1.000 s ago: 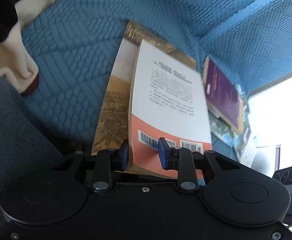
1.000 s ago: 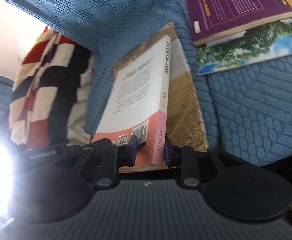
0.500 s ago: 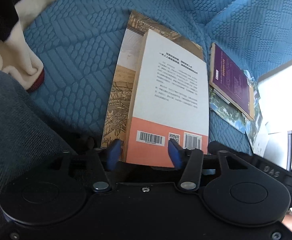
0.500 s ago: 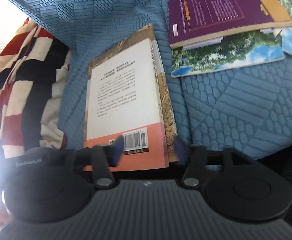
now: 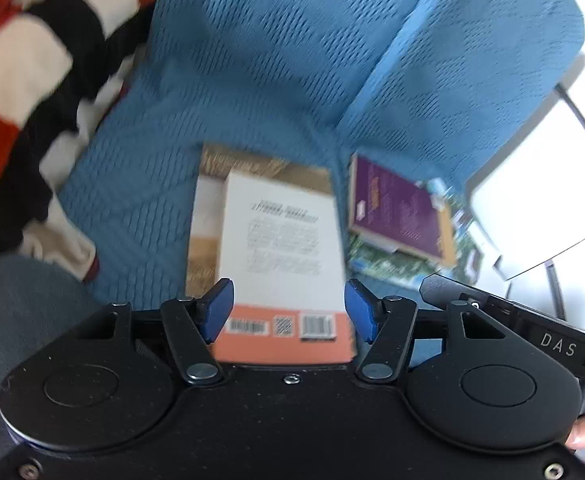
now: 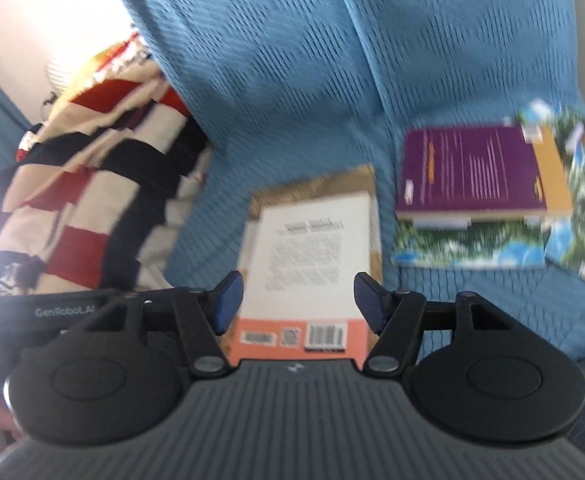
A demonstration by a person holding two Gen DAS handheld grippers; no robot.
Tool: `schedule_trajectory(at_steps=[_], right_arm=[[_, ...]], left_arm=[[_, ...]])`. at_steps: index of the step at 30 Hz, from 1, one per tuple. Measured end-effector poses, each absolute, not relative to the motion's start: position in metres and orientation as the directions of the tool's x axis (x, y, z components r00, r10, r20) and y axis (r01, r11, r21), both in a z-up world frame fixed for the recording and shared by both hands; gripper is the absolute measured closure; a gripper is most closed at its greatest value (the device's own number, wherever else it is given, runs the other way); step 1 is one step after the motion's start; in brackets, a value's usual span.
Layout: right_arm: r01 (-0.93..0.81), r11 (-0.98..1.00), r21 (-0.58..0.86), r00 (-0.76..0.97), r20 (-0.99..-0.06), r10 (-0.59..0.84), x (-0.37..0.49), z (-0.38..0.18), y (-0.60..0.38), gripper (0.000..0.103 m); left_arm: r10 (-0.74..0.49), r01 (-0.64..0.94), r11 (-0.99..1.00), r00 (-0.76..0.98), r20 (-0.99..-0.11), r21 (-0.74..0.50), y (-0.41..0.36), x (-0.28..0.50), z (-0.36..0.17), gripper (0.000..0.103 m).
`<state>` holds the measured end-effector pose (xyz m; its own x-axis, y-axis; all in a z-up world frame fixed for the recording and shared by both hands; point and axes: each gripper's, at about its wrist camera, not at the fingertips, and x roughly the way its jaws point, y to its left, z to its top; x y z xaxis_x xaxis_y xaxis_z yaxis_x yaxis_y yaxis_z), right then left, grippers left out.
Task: Organize objects
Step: 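Open the left gripper and withdraw from the orange paperback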
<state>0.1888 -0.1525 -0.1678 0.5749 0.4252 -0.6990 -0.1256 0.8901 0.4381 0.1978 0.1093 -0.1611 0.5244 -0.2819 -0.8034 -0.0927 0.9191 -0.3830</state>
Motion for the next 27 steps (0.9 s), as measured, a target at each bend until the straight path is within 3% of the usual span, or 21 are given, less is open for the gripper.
schedule_trajectory(at_steps=[13,21,23,27], right_arm=[[-0.197,0.909,0.368,0.713,-0.583,0.391,0.155,-0.095,-0.159,0.039],[-0.169,0.923,0.346,0.743,-0.571,0.350,0.134,-0.084,-0.167,0.039],[-0.156,0.927,0.342,0.748,-0.572,0.337,0.129,-0.085,-0.170,0.039],[-0.137,0.939,0.314,0.758,-0.577,0.304,0.120,-0.085,-0.173,0.039]], left_arm=[[-0.284,0.029,0.935,0.659,-0.697,-0.354,0.084,0.171,-0.083,0.021],[-0.287,0.048,0.936,0.678,-0.677,-0.349,0.076,0.160,-0.067,0.010],[-0.273,0.049,0.942,0.685,-0.675,-0.332,0.072,0.157,-0.065,0.002],[-0.276,0.056,0.943,0.685,-0.674,-0.329,0.067,0.152,-0.063,0.002]])
